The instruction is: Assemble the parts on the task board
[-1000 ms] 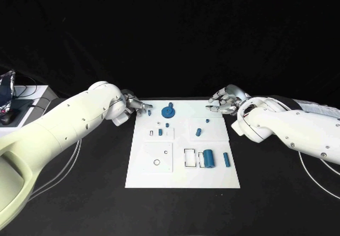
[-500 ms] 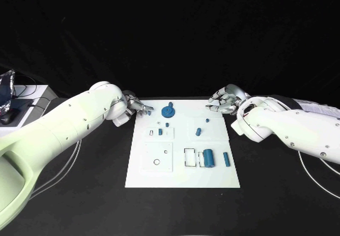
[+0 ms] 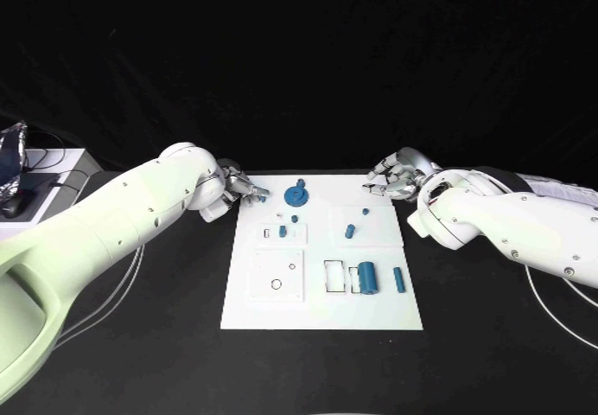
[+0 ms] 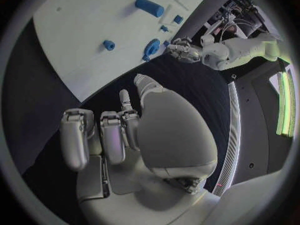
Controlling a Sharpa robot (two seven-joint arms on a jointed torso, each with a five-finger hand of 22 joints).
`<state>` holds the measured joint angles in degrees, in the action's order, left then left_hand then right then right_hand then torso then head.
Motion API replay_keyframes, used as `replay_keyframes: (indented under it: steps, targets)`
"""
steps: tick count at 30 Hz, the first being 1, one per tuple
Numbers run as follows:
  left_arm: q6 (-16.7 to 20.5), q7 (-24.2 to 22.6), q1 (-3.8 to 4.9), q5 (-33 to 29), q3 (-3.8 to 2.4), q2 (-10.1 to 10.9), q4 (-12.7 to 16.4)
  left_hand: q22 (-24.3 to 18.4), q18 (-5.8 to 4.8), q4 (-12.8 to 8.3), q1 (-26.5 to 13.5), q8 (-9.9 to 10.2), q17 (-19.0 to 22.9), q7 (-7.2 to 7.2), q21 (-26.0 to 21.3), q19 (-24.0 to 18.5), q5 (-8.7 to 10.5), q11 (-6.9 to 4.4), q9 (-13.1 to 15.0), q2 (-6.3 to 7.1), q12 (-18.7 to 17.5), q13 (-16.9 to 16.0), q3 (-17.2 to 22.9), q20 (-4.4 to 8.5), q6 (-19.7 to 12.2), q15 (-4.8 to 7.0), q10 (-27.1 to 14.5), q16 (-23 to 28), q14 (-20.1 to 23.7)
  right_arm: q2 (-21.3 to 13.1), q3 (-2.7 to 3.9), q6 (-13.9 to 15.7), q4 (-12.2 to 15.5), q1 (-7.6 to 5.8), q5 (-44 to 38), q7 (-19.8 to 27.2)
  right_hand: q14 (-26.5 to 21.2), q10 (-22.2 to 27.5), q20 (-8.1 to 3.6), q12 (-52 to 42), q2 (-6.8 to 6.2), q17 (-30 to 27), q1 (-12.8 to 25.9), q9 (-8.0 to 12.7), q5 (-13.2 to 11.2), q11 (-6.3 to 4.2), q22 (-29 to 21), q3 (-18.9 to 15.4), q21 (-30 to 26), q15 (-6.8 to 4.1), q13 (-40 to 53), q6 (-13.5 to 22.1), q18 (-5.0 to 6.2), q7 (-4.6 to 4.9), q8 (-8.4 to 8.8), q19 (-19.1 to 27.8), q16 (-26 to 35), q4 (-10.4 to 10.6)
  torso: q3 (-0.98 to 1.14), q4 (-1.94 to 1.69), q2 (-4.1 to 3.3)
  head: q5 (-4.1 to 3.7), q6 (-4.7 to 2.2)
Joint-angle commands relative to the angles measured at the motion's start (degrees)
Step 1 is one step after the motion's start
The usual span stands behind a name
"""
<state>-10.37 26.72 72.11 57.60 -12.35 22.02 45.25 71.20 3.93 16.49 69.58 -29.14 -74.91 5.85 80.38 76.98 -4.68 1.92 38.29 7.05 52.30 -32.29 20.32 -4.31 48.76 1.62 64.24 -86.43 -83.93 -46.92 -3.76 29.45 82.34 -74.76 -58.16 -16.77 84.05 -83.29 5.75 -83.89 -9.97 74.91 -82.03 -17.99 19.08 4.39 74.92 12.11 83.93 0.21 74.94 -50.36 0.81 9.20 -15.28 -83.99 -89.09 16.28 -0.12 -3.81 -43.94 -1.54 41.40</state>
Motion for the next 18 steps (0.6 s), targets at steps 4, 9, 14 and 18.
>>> replay_keyframes:
  steps: [4, 9, 14, 18]
  targets:
    - [1.16, -1.65, 0.12, -0.93, 0.01, -0.23, 0.09, 0.31, 0.45, -0.26, 3.26, -1.41, -8.82, -0.42, 0.32, 0.42, -0.27, -0.82, 0.20, -0.77, 0.23, 0.53, 2.71, 0.40, 0.67, 0.69, 0.01, -0.38, -4.13, 0.07, 0.03, -0.17, -0.09, -0.01, -0.50, 0.44, 5.05, -0.14, 0.10, -0.21, -0.49, 11.16, 0.28, -0.08, 0.30, 0.05, 11.11, 0.38, -0.14, -0.08, 8.40, 0.29, 0.69, 0.07, -0.15, -3.52, 0.34, -0.02, -0.01, 0.03, 0.00, 0.03, 0.08]
    - [1.24, -2.13, 0.13, -1.66, 0.05, -0.23, 0.15, 0.52, 0.42, -0.90, 6.54, -3.48, -8.93, -1.06, 0.41, 0.43, -0.35, -1.38, 1.44, -0.73, -0.01, 1.26, 7.64, 0.75, 0.61, 1.18, 0.00, -0.48, -4.16, 0.09, 0.03, -0.25, -0.16, -0.01, -0.50, 0.41, 5.05, -0.14, 0.10, -0.21, -0.49, 11.16, 0.28, -0.08, 0.30, 0.05, 11.11, 0.38, -0.14, -0.08, 8.40, 0.29, 0.69, 0.07, -0.15, -3.52, 0.34, -0.02, 0.01, 0.02, 0.03, 0.07, 0.10]
    - [1.23, -2.40, 0.13, -2.70, 0.08, -0.19, 0.20, 0.56, 0.44, -2.87, 7.76, -6.44, -8.85, -1.49, 0.36, 0.27, -0.30, -1.78, 3.97, 0.91, -0.35, 2.28, 16.27, 1.07, -0.42, 1.50, 0.33, -0.48, -4.13, 0.12, 0.02, -0.35, -0.23, -0.01, -0.50, 0.36, 5.05, -0.14, 0.10, -0.21, -0.49, 11.16, 0.28, -0.08, 0.30, 0.05, 11.11, 0.38, -0.14, -0.08, 8.40, 0.29, 0.69, 0.07, -0.15, -3.52, 0.34, -0.02, 0.02, 0.02, 0.03, 0.07, 0.09]
    - [1.21, -2.36, 0.13, -3.41, 0.09, -0.05, 0.31, 0.73, 0.42, -5.64, 6.48, -8.41, -8.84, -1.47, 0.42, 0.30, -0.42, -1.73, 5.99, 2.23, -0.36, 2.84, 22.78, 1.13, -1.34, 1.54, 0.78, -0.51, -4.14, 0.12, 0.02, -0.47, -0.32, -0.01, -0.50, 0.30, 5.03, -0.10, 0.10, -0.17, -0.54, 11.06, 0.29, -0.10, 0.37, 0.05, 11.08, 0.57, -0.21, -0.09, 8.35, 0.30, 0.71, 0.07, -0.21, -3.50, 0.38, -0.03, 0.03, 0.05, 0.03, 0.08, 0.03]
